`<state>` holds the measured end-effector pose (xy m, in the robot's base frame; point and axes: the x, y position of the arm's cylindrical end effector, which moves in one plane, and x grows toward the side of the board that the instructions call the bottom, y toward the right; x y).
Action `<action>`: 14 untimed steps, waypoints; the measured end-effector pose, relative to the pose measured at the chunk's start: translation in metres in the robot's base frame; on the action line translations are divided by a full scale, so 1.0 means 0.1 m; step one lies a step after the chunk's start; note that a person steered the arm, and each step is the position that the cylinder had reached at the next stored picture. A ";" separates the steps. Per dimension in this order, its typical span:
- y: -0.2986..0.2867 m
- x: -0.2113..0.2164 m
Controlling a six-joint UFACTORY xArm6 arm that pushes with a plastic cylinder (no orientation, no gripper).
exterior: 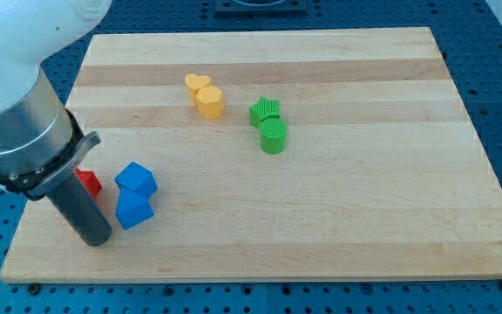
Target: Move the blue triangle to the top left of the board
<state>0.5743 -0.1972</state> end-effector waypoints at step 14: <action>0.53 -2.26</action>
<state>0.3481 -0.1441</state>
